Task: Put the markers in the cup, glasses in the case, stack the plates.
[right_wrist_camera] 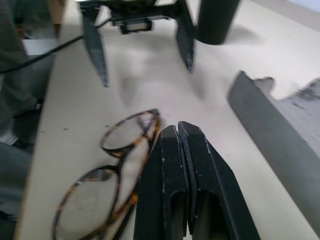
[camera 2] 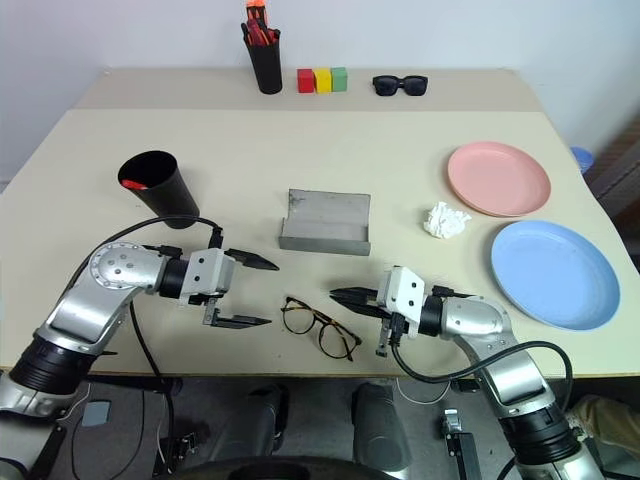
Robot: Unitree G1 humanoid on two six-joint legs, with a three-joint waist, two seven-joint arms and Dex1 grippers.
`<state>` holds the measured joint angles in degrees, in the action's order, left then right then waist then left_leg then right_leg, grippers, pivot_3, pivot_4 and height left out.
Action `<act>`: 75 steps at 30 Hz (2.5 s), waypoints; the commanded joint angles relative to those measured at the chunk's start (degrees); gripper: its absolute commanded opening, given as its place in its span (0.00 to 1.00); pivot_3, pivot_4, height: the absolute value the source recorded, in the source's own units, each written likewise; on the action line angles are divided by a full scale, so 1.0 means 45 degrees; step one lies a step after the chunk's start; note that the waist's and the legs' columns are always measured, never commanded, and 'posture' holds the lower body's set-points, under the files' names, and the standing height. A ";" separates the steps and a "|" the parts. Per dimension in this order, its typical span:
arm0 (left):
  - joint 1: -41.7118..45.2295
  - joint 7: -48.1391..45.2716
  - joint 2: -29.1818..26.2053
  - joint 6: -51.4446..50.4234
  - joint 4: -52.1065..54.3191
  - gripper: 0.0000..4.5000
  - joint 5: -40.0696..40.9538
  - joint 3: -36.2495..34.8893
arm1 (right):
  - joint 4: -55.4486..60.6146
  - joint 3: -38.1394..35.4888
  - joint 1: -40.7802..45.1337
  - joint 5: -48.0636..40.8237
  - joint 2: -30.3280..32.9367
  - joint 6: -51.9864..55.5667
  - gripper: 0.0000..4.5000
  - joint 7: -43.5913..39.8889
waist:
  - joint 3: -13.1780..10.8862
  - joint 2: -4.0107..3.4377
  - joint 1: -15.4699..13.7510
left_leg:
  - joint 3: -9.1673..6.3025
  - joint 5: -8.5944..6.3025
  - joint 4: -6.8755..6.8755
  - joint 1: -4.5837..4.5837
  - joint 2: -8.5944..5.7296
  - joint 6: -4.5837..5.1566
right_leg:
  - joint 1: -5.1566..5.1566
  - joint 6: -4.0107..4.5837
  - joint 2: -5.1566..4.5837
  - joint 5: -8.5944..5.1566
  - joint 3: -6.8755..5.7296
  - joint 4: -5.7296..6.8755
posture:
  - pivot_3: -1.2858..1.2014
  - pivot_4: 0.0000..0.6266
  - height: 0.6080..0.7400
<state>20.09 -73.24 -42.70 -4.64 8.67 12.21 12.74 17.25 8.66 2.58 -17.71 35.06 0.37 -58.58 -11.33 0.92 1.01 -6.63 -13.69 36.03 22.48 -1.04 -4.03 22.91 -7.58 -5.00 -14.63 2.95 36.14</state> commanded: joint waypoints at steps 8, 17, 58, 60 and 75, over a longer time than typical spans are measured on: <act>0.0377 -0.0322 -0.0176 0.0221 -0.0072 1.00 0.0117 -0.0187 | 0.0017 0.0906 -0.0083 0.0317 0.1143 -0.1866 0.01 -0.2464 | 0.0000 0.0000 -0.0002 | 0.0000 0.0000 0.0003 -0.0002 0.0000 0.0000 | -0.0005 -0.0001 -0.0001 0.0000 -0.0001 -0.0001 | 0.52 0.24 1.00; 0.0489 -0.0433 -0.0163 0.0183 -0.0082 1.00 0.0087 -0.0153 | -0.0878 0.1586 -0.0622 0.1022 0.1953 -0.3139 0.01 -0.3604 | 0.0000 0.0001 -0.0013 | 0.0001 0.0000 0.0006 -0.0005 0.0000 0.0000 | -0.0010 0.0000 0.0000 -0.0001 -0.0001 0.0000 | 0.52 0.24 1.00; 0.0200 0.0201 -0.0253 0.0038 0.0149 1.00 -0.0119 -0.0125 | -0.0964 0.2218 0.1190 0.0530 -0.0348 0.0737 0.01 -0.1557 | 0.0002 0.0001 0.0008 | -0.0002 0.0000 0.0011 -0.0017 -0.0001 0.0000 | -0.0019 -0.0025 0.0001 0.0014 0.0000 0.0007 | 0.52 0.24 1.00; 0.0240 0.0203 -0.0268 0.0085 0.0071 1.00 -0.0139 -0.0161 | -0.1262 0.2269 0.1430 0.0849 -0.0753 0.0866 0.01 -0.1058 | 0.0002 0.0001 0.0019 | -0.0002 0.0000 0.0009 -0.0017 -0.0001 0.0000 | -0.0017 -0.0024 0.0002 0.0015 0.0000 0.0007 | 0.52 0.24 1.00; 0.0107 0.0462 -0.0358 0.0054 0.0212 1.00 -0.0178 -0.0270 | -0.2280 0.2534 0.1756 0.2162 -0.1526 0.0945 0.01 0.0247 | 0.0003 0.0002 0.0019 | -0.0002 0.0000 0.0009 -0.0016 -0.0001 0.0000 | -0.0015 -0.0033 0.0002 0.0019 -0.0001 0.0010 | 0.52 0.24 1.00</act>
<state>20.50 -71.53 -43.79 -4.74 8.06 11.66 12.58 7.41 20.15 9.93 -8.70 28.47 4.67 -58.65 -11.32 0.93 1.10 -6.64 -13.69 36.07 22.40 -1.05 -4.03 22.85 -7.72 -4.98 -14.54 2.95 36.20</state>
